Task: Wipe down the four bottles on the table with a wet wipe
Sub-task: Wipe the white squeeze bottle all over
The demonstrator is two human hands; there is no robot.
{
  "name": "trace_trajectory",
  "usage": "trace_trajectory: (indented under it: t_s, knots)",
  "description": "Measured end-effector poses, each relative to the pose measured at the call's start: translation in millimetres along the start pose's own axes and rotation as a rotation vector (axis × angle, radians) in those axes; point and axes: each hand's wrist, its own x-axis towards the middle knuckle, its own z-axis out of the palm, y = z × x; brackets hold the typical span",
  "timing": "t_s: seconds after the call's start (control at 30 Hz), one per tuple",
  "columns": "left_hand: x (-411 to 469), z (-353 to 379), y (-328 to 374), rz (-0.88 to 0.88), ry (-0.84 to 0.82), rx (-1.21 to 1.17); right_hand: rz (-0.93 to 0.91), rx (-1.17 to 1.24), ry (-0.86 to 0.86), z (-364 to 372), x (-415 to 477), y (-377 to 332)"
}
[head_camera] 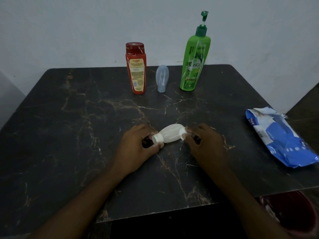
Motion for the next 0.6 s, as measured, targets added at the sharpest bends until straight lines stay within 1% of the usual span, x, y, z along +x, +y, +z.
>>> trace_trajectory:
  t_s: [0.13, 0.2, 0.3, 0.4, 0.5, 0.6]
  knots:
    - [0, 0, -2, 0.017, -0.013, -0.004, 0.040, -0.044, -0.004, 4, 1, -2]
    - [0, 1, -3, 0.027, -0.009, -0.005, 0.037, -0.022, 0.015, 7, -2, -6]
    - [0, 1, -1, 0.035, 0.000, 0.000, -0.065, 0.027, 0.002, 16, -16, -24]
    - [0, 1, 1, 0.039, 0.004, 0.007, -0.130, 0.012, -0.024, 25, -31, -40]
    - [0, 1, 0, 0.035, -0.001, 0.011, -0.076, 0.009, -0.026, 19, -28, -37]
    - [0, 0, -1, 0.021, -0.010, 0.016, 0.043, 0.021, -0.006, 8, -11, -19]
